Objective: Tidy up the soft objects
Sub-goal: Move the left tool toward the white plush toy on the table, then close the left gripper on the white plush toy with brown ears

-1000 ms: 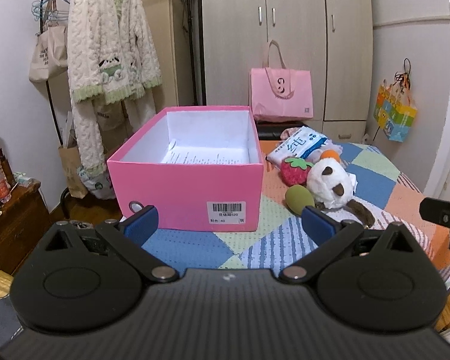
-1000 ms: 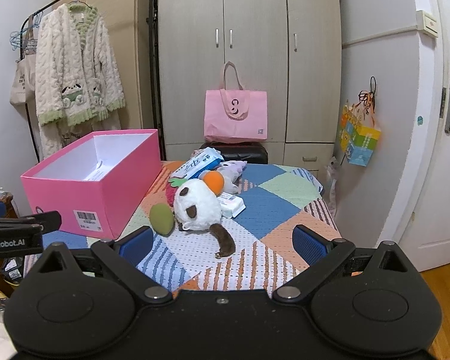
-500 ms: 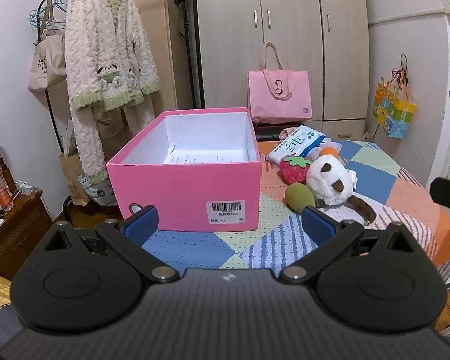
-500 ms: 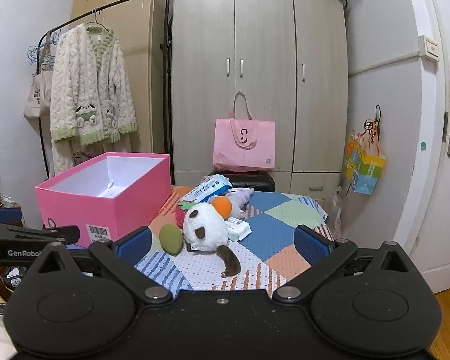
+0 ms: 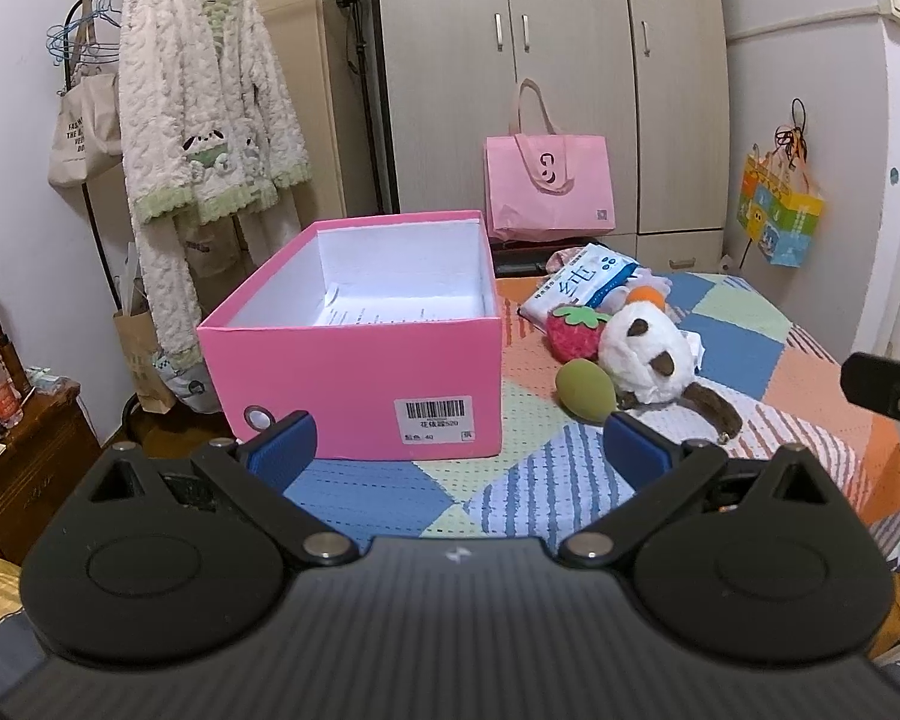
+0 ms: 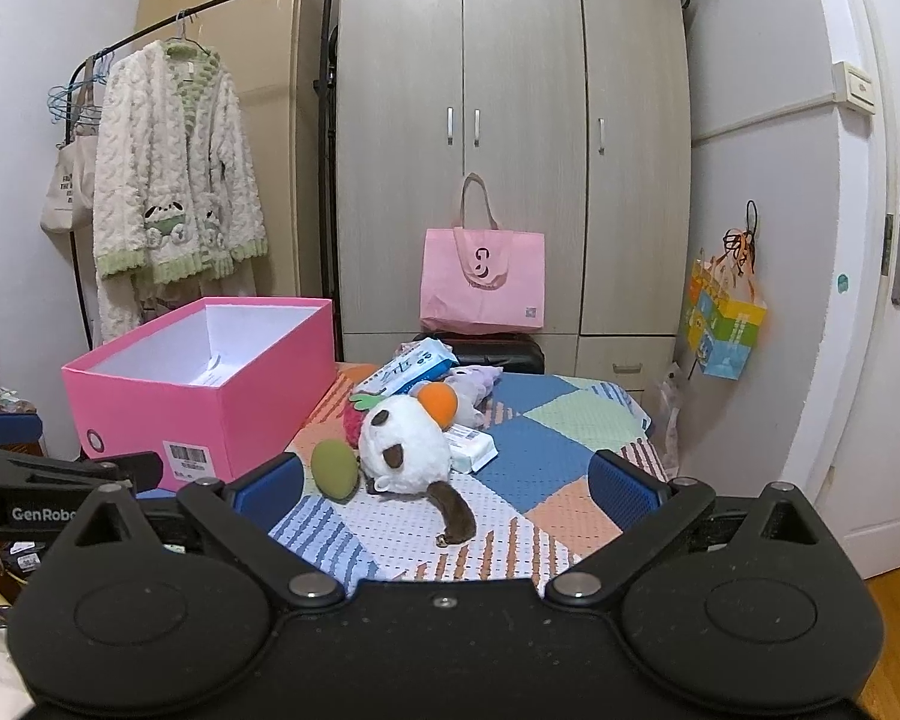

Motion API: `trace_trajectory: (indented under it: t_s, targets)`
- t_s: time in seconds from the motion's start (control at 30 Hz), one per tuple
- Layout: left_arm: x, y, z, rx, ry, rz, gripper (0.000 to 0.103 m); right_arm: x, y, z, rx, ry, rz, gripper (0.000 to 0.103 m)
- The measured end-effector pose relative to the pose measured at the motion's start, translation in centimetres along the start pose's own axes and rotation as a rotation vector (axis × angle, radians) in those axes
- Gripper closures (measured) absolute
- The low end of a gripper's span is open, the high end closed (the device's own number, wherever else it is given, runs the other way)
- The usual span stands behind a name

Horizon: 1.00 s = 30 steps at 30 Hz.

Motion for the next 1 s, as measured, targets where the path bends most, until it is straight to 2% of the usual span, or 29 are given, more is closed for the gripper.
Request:
trace_trajectory:
  t_s: [0.5, 0.63, 0.8, 0.87, 1.0]
  targets:
    - [0.2, 0.8, 0.3, 0.000, -0.004, 0.020, 0.000, -0.2, 0.5, -1.4, -0.042, -0.006, 0.023, 0.000]
    - [1.2, 1.3, 0.6, -0.027, -0.058, 0.029, 0.000, 0.5, 1.0, -1.9, 0.008, 0.028, 0.008, 0.000]
    - [3.1, 2.2, 0.7, -0.054, -0.090, -0.006, 0.000, 0.9, 2.7, -3.1, 0.025, 0.075, -0.076, 0.000]
    - [3.7, 2.7, -0.2, -0.088, -0.041, -0.030, 0.000, 0.6, 4.1, -3.5, 0.040, 0.076, -0.057, 0.000]
    - [4.2, 4.1, -2.2, -0.183, -0.013, -0.033, 0.000, -0.7, 7.2, -3.7, 0.138, 0.097, 0.034, 0.001]
Point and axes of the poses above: each gripper's, at about its wrist camera, not at the fingertips, and y roughly the way its jaws point, z to its left, x to its top, the point moved 9 cm from there along y, roughly the way its jaws point
